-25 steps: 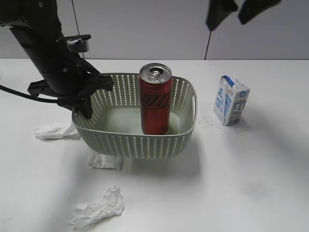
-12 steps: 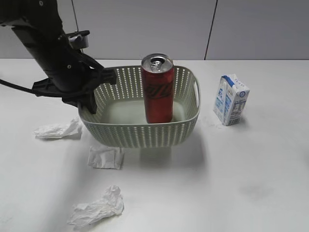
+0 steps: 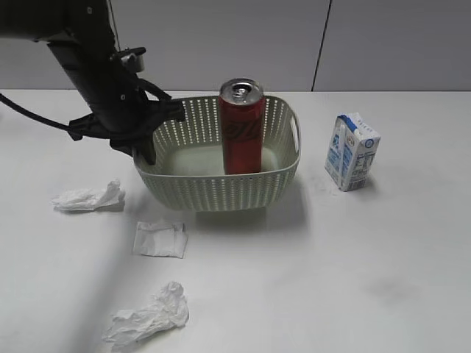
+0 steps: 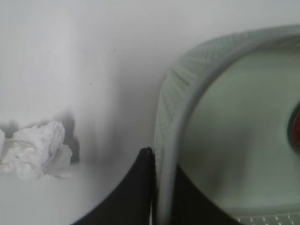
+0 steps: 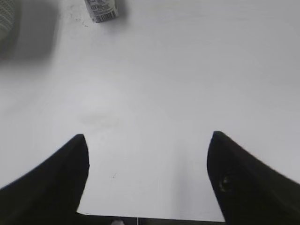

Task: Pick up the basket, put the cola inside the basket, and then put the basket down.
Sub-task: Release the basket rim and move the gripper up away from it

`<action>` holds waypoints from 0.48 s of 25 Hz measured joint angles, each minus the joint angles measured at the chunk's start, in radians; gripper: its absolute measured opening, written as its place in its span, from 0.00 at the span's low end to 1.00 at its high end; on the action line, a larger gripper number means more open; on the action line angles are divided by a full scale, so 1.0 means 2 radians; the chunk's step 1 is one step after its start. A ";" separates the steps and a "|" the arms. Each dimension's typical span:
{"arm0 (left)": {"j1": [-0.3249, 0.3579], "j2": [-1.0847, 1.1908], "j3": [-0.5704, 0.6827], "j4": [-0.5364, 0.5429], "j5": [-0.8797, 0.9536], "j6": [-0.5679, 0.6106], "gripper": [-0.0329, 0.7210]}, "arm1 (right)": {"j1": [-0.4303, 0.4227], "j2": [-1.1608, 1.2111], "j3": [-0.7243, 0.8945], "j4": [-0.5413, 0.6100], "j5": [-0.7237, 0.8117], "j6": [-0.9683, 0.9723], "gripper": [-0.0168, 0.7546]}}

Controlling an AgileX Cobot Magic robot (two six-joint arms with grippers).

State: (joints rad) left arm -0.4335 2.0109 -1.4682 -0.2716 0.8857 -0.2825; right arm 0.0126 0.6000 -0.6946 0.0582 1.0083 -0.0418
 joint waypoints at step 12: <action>0.000 0.023 -0.004 0.000 -0.018 0.025 0.83 | 0.000 -0.242 0.103 -0.002 0.002 0.000 0.78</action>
State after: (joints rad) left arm -0.4335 2.0562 -1.4771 -0.2712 0.8503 -0.2335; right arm 0.0126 0.1165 -0.4887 0.0548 1.0118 -0.0418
